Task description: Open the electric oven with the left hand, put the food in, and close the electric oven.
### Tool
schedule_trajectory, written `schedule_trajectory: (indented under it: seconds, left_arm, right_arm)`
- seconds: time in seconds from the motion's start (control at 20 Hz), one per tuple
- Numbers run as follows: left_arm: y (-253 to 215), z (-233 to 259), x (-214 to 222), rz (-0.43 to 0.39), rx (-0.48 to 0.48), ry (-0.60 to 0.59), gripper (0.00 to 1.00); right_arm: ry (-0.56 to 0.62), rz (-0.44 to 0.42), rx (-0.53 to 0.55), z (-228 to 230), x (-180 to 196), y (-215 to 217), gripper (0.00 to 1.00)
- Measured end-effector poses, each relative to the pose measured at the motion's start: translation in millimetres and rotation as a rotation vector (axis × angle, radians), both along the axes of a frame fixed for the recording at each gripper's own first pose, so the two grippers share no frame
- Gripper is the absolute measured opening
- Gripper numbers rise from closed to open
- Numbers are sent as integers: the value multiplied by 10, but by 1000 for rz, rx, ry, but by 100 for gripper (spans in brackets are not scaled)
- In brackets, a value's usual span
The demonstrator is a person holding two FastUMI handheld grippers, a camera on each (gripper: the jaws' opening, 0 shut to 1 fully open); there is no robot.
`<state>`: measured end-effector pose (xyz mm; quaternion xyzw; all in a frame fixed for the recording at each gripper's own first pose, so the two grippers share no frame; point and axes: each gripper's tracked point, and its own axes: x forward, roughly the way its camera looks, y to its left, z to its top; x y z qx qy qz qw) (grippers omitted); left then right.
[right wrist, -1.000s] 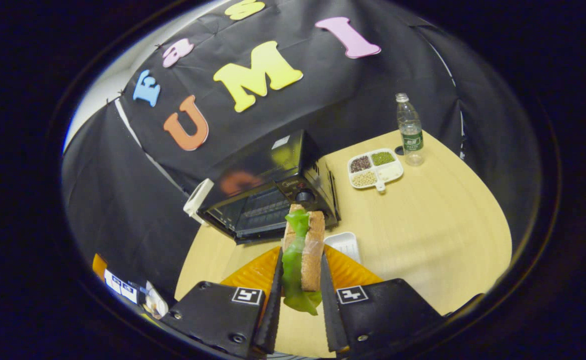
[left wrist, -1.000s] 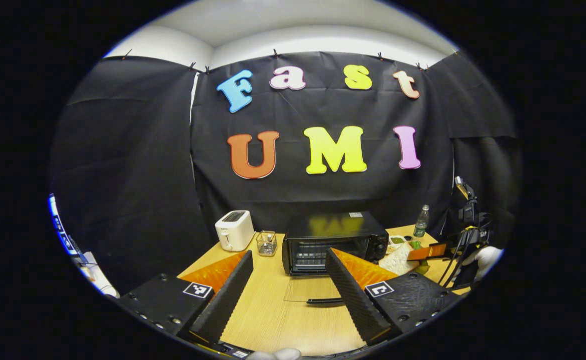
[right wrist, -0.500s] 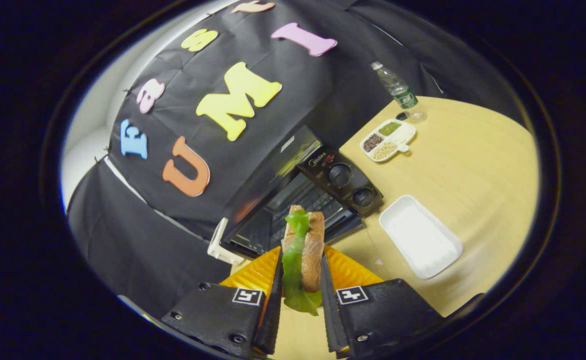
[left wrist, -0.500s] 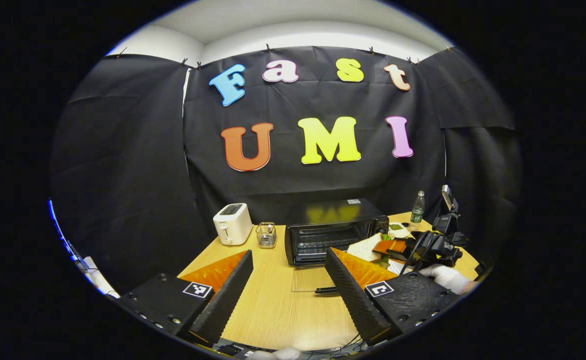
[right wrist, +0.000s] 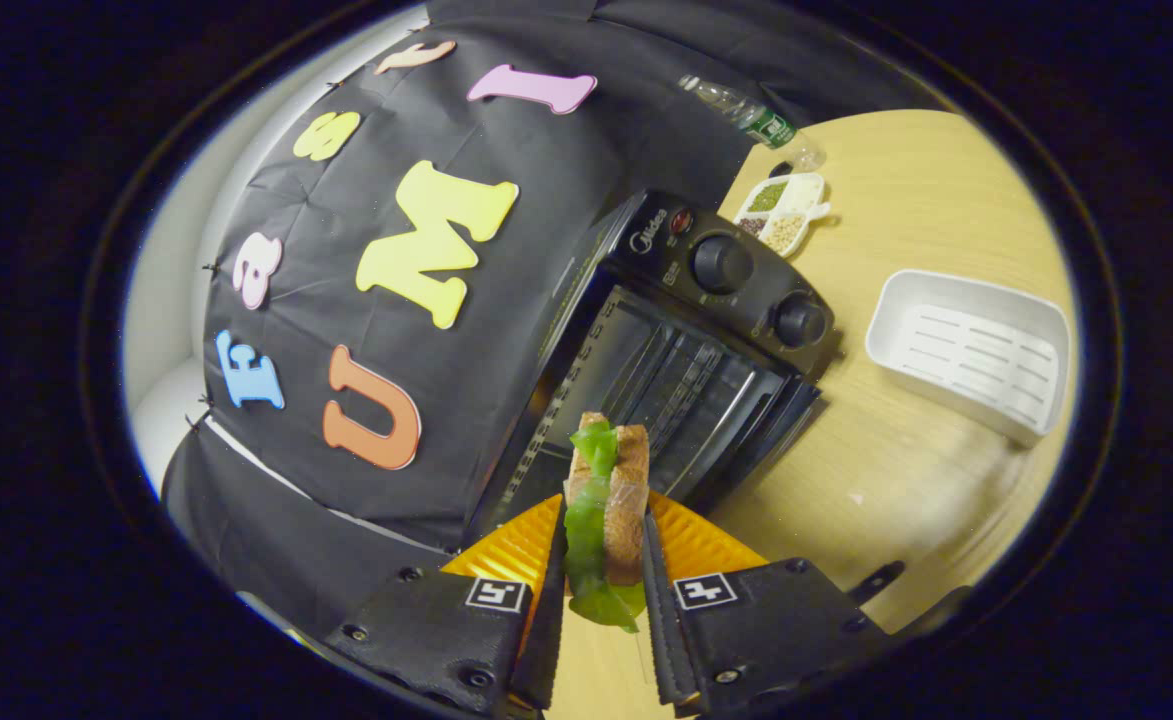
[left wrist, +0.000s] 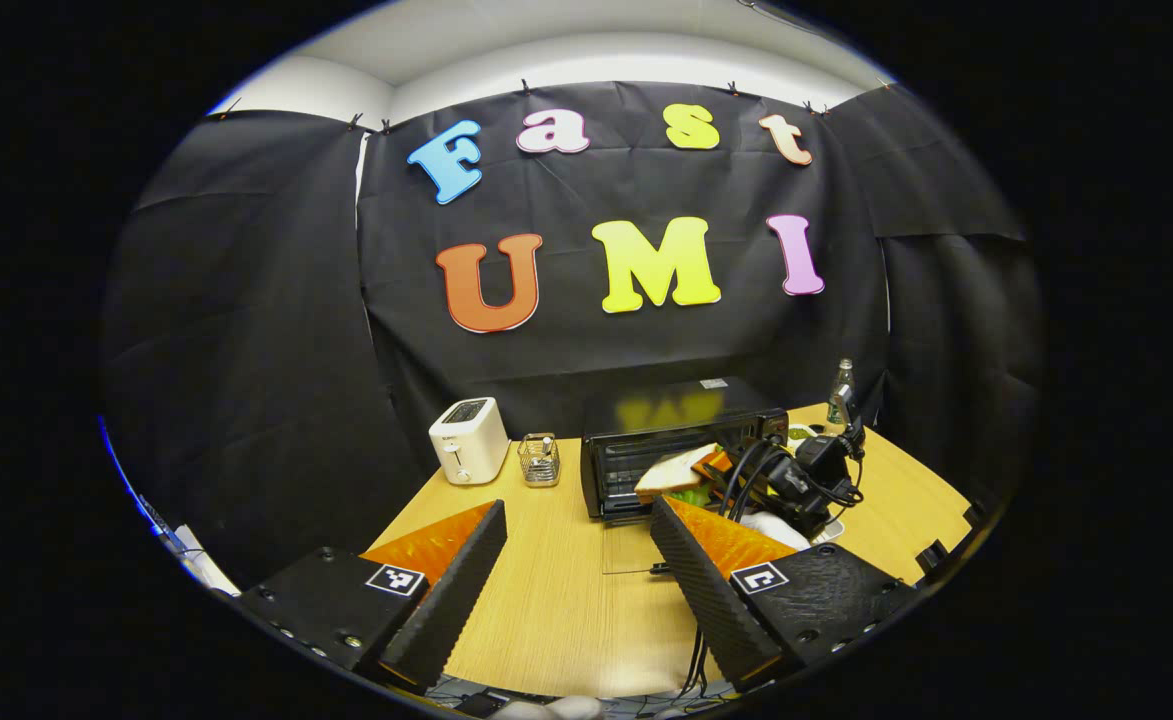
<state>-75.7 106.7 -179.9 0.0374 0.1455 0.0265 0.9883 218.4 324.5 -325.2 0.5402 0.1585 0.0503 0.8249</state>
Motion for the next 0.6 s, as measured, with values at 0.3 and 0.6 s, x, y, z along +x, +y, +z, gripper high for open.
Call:
schedule_trajectory:
  seconds: [0.3,0.6]
  left_arm:
    - [113,-157,109,1,14,35,95]
    - [219,-215,200,27,-20,44,96]
  right_arm:
    - [39,-82,69,-284,477,132,40]
    - [65,-68,31,-429,757,188,42]
